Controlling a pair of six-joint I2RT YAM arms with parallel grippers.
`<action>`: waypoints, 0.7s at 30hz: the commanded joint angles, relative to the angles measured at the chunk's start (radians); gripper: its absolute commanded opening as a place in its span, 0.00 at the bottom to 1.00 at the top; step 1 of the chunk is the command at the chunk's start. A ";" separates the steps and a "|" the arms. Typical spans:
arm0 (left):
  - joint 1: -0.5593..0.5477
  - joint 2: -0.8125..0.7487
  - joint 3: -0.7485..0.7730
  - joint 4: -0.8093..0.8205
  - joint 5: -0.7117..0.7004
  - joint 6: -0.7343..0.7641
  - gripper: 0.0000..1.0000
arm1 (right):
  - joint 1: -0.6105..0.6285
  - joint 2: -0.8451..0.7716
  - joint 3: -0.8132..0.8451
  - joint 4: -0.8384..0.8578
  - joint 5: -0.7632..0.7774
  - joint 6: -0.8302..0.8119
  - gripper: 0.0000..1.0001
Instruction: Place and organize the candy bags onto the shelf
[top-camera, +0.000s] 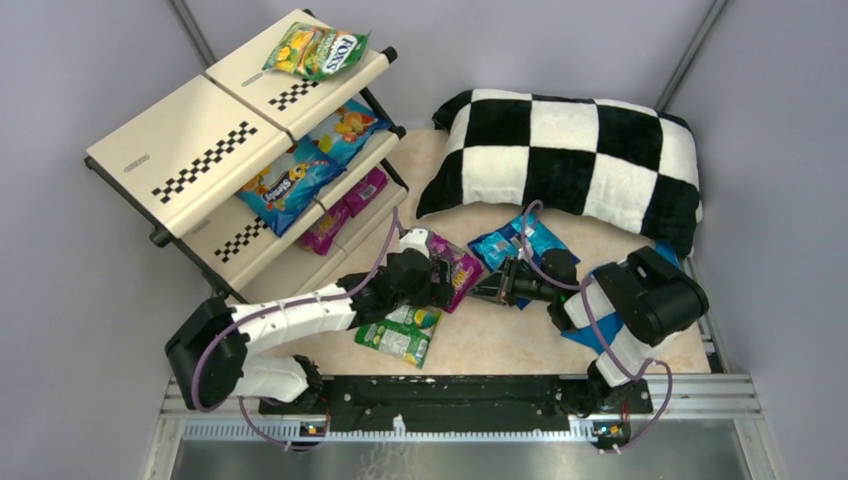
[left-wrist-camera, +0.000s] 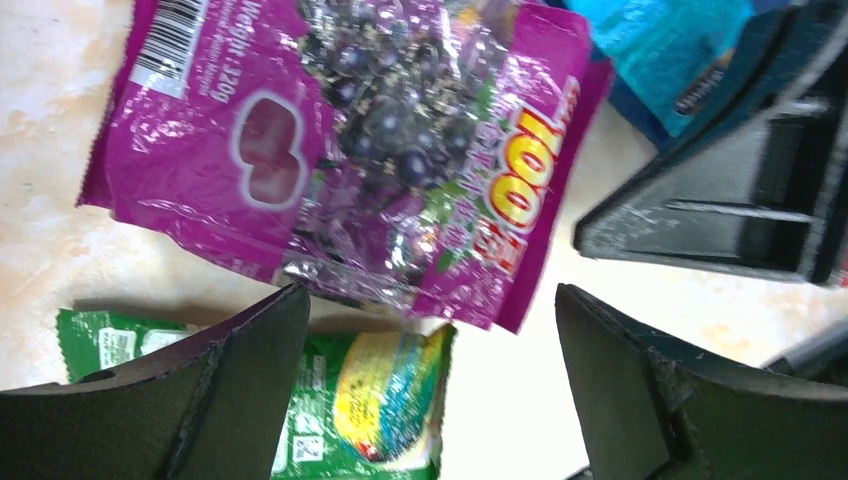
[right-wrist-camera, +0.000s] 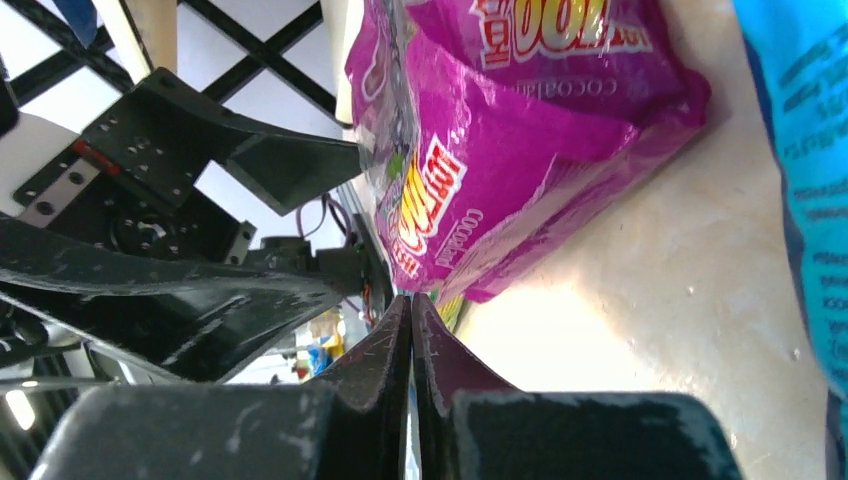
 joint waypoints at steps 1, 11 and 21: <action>-0.037 -0.111 -0.017 0.001 0.090 -0.007 0.99 | 0.010 -0.024 -0.030 0.083 -0.015 -0.022 0.09; -0.244 -0.061 0.079 -0.070 0.046 -0.028 0.98 | -0.022 -0.110 0.050 -0.260 0.067 -0.169 0.59; -0.273 0.096 0.194 -0.138 -0.053 0.021 0.99 | -0.026 -0.030 0.110 -0.274 0.129 -0.134 0.45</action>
